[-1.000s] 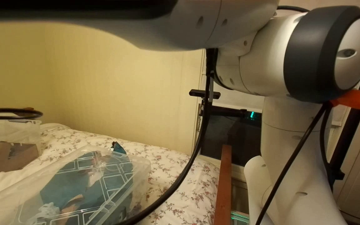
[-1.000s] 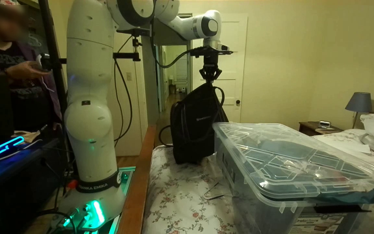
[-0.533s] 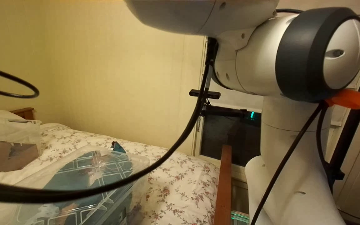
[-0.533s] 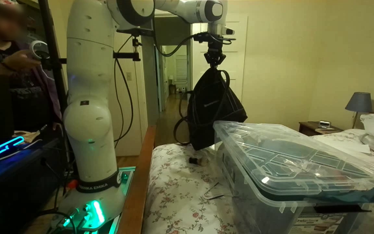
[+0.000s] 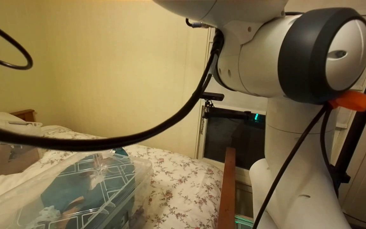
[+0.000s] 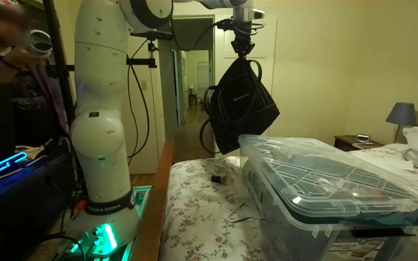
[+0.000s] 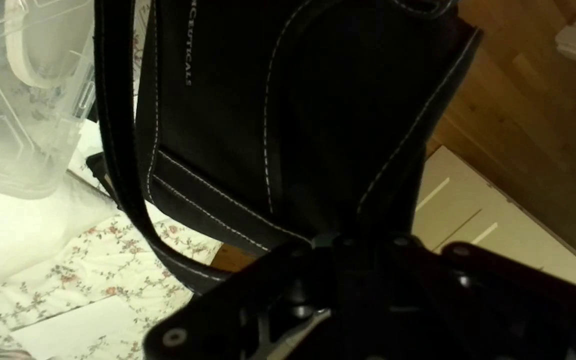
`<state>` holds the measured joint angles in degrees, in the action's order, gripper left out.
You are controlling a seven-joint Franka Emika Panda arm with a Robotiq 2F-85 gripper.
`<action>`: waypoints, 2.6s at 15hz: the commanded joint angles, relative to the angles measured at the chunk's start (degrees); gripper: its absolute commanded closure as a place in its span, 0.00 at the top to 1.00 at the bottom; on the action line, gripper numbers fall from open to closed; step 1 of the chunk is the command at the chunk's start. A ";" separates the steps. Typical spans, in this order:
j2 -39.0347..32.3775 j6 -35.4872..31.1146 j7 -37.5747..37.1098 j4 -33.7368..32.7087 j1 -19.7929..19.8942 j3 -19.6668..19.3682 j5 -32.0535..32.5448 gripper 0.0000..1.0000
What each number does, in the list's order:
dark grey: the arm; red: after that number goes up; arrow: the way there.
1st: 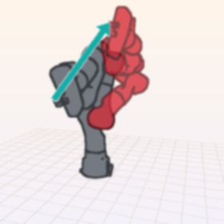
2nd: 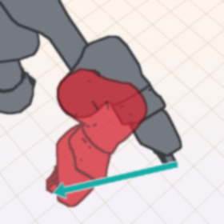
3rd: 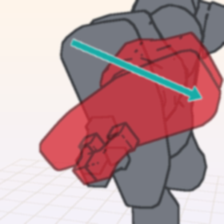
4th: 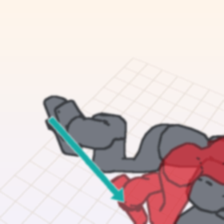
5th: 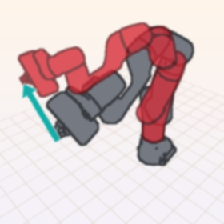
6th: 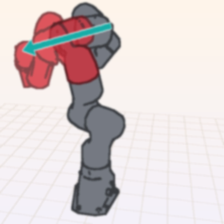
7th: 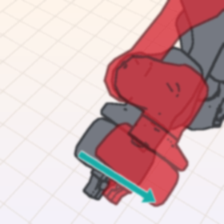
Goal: Place the bowl in the shopping bag and then place the bag on the tote
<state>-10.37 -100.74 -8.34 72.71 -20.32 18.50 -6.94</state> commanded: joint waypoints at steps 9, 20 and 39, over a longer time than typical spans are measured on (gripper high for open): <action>-0.43 -3.21 -2.00 -5.06 1.16 -0.97 0.71 0.01; -2.85 -2.36 -14.75 -14.25 3.92 -8.52 7.98 0.01; 12.80 -18.72 -34.95 18.54 4.70 -17.05 35.10 0.01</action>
<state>-3.70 -113.87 -41.05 79.92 -15.80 1.78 24.04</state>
